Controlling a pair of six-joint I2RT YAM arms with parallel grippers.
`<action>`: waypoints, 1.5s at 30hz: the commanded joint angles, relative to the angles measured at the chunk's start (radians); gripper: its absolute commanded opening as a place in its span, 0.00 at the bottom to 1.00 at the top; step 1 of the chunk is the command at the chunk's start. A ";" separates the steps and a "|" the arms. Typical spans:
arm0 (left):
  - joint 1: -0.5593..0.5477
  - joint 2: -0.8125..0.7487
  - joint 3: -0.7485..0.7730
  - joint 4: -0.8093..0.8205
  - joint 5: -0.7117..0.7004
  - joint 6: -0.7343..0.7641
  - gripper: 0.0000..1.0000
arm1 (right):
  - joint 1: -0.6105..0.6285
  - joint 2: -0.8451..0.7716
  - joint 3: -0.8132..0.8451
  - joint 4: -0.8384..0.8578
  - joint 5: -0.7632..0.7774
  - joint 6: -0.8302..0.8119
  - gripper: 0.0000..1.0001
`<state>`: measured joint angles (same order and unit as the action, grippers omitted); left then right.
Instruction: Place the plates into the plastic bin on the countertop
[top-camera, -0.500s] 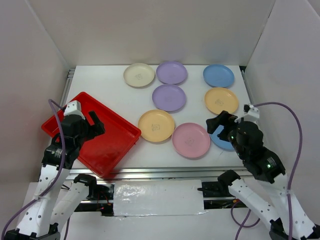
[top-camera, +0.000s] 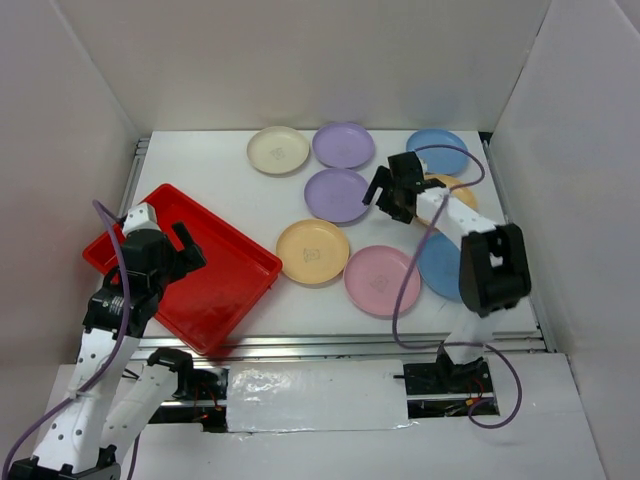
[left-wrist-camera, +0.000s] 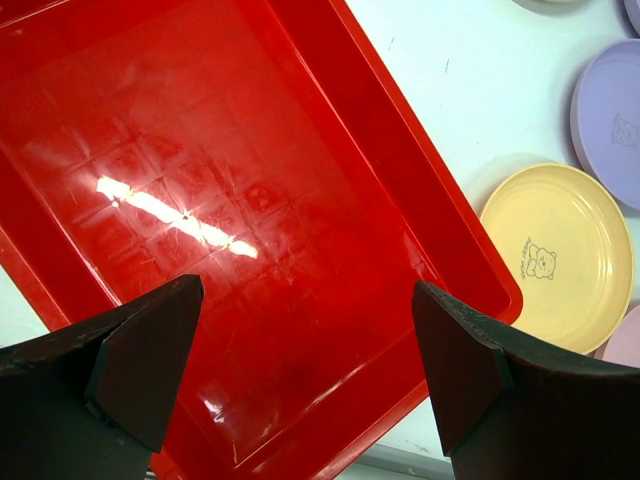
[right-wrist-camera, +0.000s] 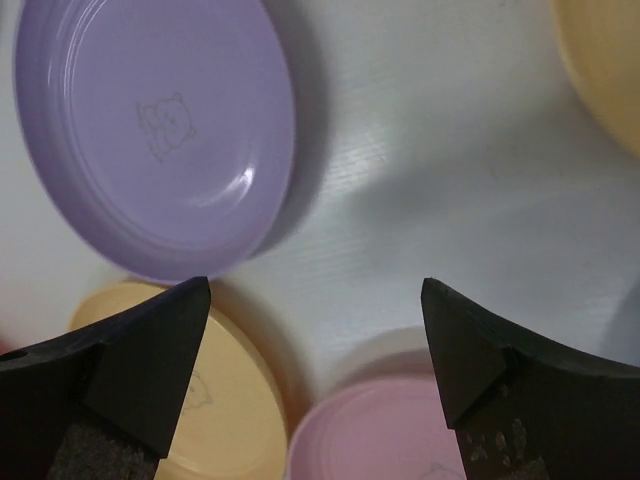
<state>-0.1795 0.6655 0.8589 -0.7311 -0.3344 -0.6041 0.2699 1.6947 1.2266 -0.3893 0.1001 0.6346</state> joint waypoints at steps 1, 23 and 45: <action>0.002 -0.003 0.034 0.025 -0.003 0.001 0.99 | -0.035 0.168 0.204 0.053 -0.123 0.020 0.92; 0.002 0.003 0.022 0.055 0.064 0.033 0.99 | -0.074 0.499 0.524 -0.155 -0.143 0.027 0.22; 0.002 0.271 0.273 0.101 0.310 0.056 0.99 | 0.046 0.169 0.516 -0.309 0.035 -0.059 0.00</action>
<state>-0.1795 0.8845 1.0367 -0.7052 -0.1398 -0.5732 0.2508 1.9514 1.7271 -0.6518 0.0780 0.6113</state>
